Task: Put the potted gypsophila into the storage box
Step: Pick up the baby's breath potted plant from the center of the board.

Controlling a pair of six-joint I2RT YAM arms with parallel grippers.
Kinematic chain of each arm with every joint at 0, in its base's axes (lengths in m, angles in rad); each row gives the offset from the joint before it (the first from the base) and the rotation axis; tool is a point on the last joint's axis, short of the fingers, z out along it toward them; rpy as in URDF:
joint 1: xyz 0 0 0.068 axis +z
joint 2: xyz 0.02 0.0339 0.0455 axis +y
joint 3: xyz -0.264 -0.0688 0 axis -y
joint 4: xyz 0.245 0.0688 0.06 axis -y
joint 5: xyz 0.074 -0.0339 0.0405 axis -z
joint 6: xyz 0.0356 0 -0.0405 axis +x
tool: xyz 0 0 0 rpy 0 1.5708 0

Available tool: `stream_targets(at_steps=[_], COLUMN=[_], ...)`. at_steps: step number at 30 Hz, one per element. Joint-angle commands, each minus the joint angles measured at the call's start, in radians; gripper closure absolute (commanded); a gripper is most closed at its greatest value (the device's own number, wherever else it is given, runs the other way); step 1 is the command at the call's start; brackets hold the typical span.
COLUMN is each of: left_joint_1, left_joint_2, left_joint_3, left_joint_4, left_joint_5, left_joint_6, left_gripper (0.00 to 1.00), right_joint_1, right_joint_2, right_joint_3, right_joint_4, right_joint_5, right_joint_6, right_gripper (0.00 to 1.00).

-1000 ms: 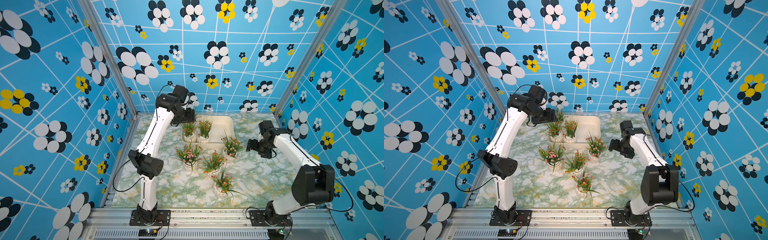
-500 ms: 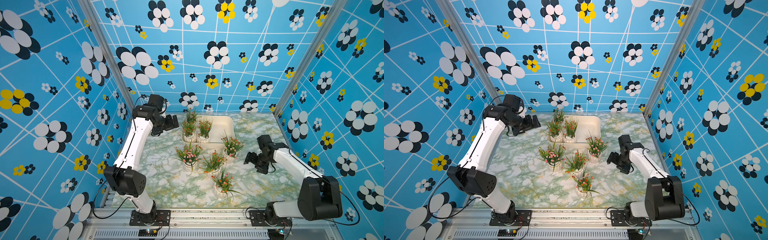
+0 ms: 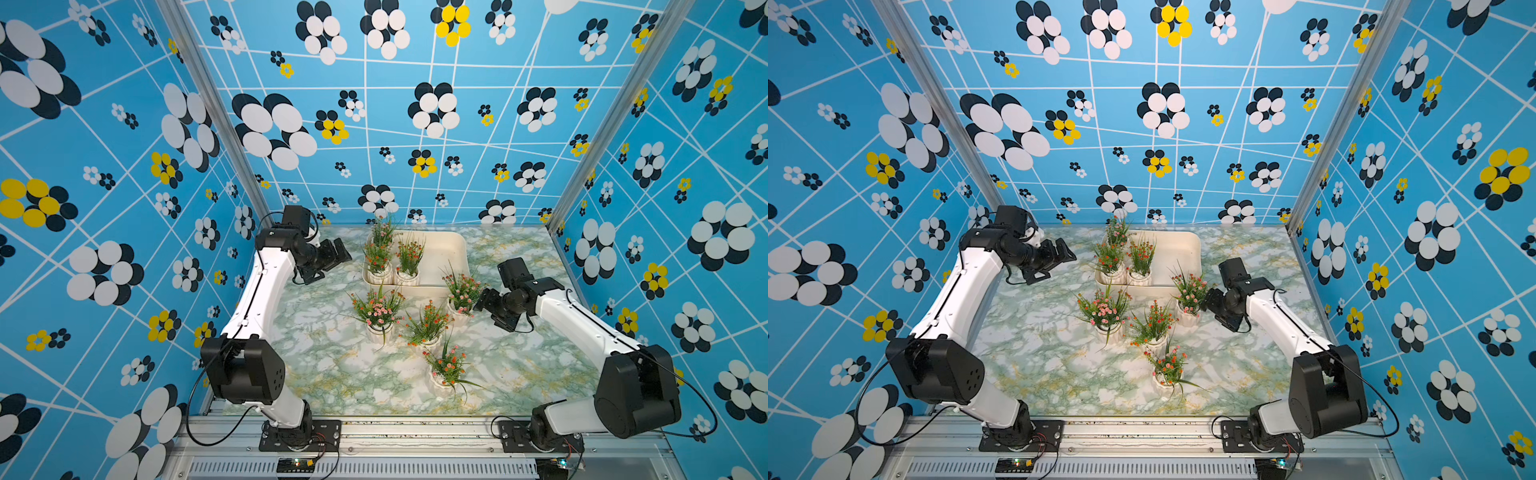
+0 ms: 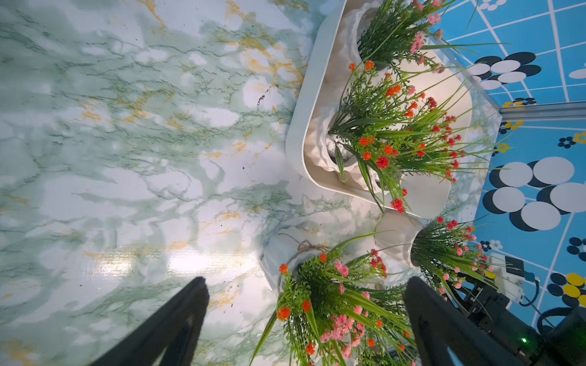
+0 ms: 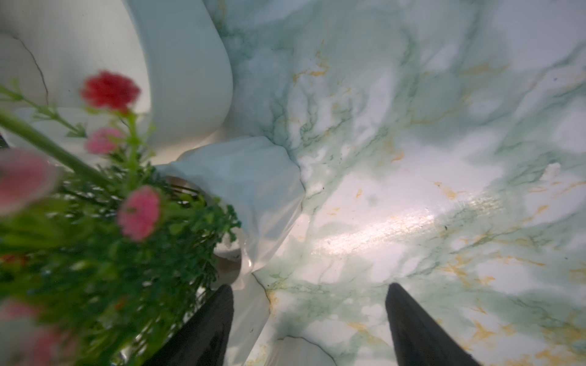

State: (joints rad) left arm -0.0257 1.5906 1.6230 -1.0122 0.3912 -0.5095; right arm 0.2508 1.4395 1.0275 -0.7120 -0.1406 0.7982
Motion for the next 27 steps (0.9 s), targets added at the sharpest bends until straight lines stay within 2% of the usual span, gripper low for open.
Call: stream_targets(at_steps=[1, 15, 21, 27], left_joint_1=[0.016, 0.038, 0.038, 0.039], left_joint_2=[-0.031, -0.037, -0.038, -0.022], left_joint_3=[-0.021, -0.066, -0.09, -0.094], left_joint_4=[0.011, 0.033, 0.051, 0.057], left_joint_5=[0.035, 0.041, 0.042, 0.044], left_joint_6=[-0.005, 0.014, 0.01, 0.017], left_gripper=[0.01, 0.01, 0.0, 0.01], right_joint_1=[0.019, 0.051, 0.054, 0.056], right_joint_2=[0.035, 0.139, 0.159, 0.193], right_joint_3=[0.039, 0.089, 0.122, 0.143], right_joint_4=[0.005, -0.057, -0.068, -0.067], right_joint_5=[0.027, 0.093, 0.119, 0.118], right_joint_6=[0.041, 0.043, 0.025, 0.012], right_gripper=[0.23, 0.41, 0.53, 0.6])
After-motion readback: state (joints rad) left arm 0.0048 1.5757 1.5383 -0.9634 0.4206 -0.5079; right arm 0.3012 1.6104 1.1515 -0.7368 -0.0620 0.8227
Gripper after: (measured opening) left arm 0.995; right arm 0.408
